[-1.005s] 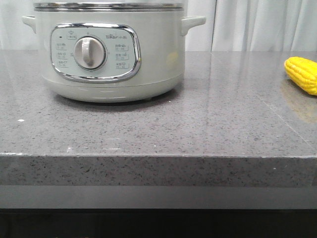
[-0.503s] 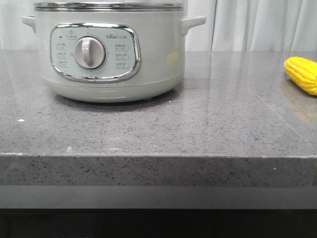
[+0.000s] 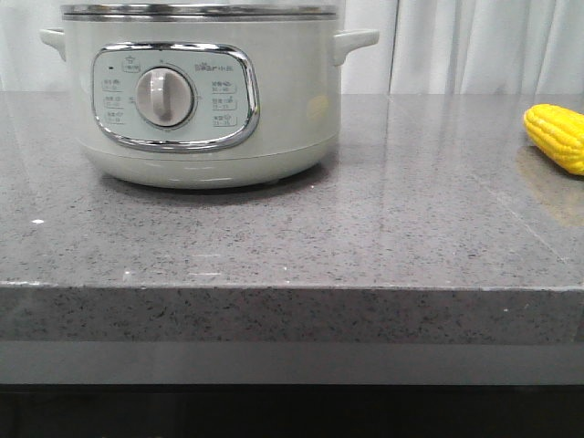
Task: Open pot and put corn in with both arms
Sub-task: 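Grasp the silver lid knob with the left gripper, then lift the glass lid off the cooker with the left gripper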
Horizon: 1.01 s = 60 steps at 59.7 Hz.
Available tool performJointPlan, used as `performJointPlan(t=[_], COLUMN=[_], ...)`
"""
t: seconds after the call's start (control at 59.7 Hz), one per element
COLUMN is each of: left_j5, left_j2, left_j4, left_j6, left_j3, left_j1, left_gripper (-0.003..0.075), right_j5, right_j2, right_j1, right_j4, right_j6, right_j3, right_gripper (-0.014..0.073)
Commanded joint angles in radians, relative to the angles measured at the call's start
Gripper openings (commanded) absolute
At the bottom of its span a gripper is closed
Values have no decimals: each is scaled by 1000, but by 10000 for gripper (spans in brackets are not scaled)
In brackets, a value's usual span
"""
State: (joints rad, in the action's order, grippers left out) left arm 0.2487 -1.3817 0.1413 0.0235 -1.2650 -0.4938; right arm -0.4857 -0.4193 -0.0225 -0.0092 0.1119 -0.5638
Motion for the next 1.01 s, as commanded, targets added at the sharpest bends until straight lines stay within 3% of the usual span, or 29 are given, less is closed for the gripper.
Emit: performJointPlan(t=[0.0, 0.285, 0.871, 0.989], left_j5=[-86, -95, -120, -120], left_j2=[-33, -173, -244, -247], left_j4=[13, 13, 13, 13], left_j6=[1, 1, 1, 1], left_j3=[-87, -194, -196, -196], left_j1=[-6, -6, -6, -6], left_gripper=[545, 545, 544, 456], right_j5=[85, 86, 86, 86], right_j2=[-17, -17, -17, -17], right_j1=[7, 7, 7, 7], right_j4=[-15, -15, -15, -15], right_j6=[-6, -6, -6, -6], right_j3=[-27, -27, -27, -27], right_gripper=[542, 542, 542, 542])
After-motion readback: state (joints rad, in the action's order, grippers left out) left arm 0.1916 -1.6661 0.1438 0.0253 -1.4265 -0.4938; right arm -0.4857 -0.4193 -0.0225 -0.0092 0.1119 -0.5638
